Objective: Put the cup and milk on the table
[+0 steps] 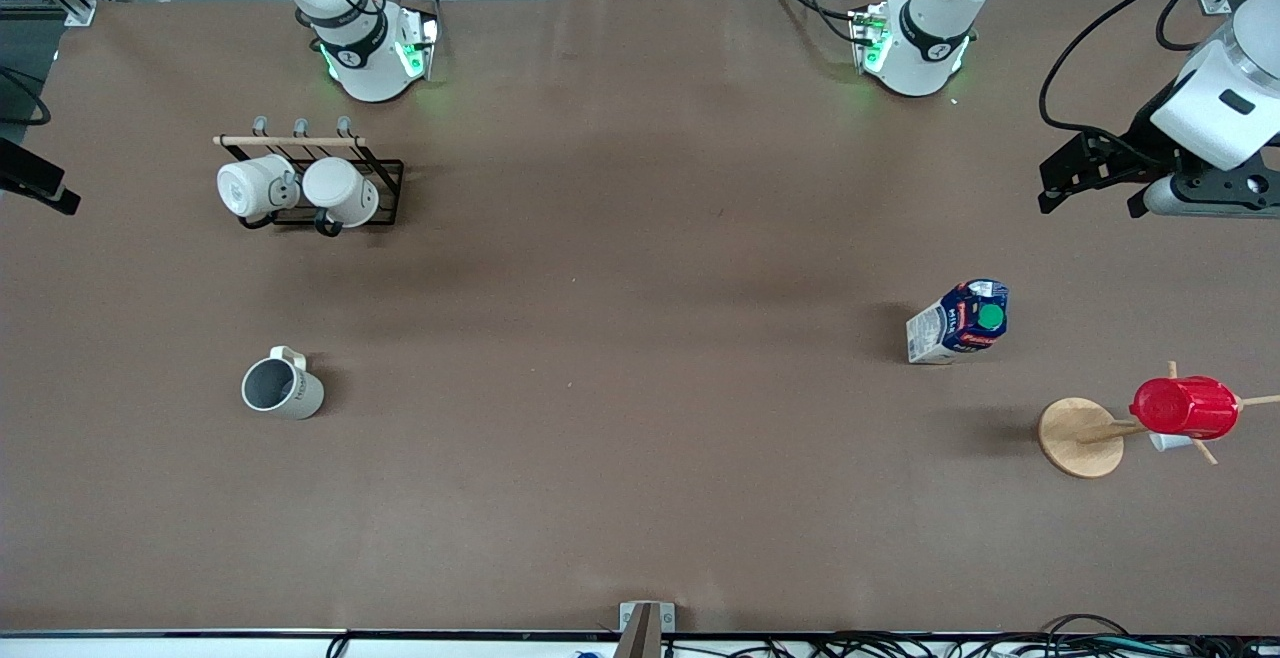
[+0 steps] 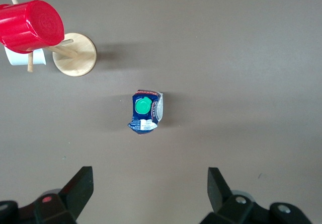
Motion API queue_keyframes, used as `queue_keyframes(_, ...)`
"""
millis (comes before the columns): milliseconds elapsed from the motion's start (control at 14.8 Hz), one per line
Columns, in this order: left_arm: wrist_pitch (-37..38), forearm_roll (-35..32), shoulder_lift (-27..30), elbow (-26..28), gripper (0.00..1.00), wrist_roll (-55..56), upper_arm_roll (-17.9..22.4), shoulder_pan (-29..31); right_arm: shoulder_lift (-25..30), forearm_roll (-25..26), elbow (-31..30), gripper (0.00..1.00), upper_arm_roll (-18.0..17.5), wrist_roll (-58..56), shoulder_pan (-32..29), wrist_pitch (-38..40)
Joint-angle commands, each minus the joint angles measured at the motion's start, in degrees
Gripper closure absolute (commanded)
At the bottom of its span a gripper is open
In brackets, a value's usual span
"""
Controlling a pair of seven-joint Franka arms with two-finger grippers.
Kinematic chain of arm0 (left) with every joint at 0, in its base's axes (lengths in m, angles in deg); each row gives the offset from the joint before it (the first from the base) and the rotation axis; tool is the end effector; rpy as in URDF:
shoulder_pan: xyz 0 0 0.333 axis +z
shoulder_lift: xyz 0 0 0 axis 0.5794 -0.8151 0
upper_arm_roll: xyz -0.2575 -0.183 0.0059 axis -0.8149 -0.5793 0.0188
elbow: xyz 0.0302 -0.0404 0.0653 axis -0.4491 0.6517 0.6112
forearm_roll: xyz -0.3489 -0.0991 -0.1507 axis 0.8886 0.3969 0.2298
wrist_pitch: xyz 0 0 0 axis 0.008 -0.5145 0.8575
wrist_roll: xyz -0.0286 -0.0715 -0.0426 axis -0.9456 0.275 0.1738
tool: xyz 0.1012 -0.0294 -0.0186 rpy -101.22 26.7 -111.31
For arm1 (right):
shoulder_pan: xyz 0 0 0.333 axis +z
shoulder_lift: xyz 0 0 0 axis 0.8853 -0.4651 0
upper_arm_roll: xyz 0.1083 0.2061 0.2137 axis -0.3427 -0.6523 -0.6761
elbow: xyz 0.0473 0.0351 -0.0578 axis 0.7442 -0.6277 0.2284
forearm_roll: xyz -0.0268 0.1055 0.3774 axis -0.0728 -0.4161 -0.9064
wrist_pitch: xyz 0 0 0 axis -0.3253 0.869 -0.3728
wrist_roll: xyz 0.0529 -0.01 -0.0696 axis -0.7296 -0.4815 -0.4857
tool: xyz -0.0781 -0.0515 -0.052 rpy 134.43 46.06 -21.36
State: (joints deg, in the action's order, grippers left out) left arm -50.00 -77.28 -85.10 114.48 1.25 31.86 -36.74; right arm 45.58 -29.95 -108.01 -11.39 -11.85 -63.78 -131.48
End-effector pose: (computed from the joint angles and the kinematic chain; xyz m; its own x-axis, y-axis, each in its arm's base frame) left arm 0.5386 -0.0729 0.6190 0.9961 -0.0589 0.0650 -0.0612 -0.9976 0.0331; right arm 0.5516 -0.0763 0.6532 0.9953 -0.0966 0.0028 -0.0965 -0.9953 -0.0087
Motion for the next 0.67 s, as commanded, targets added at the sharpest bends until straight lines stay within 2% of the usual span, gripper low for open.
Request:
queue_keyframes(0, 1.18, 0.42, -0.22, -1.05, 0.0, -0.83, 0.03, 0.28, 1.09, 1.0, -0.88, 0.0, -0.17, 0.98, 0.09, -0.3)
queue_keyframes(607, 1.18, 0.42, -0.49, -0.61, 0.0, -0.3, 0.12, 0.28, 1.09, 1.0, -0.88, 0.0, -0.17, 0.98, 0.09, -0.3)
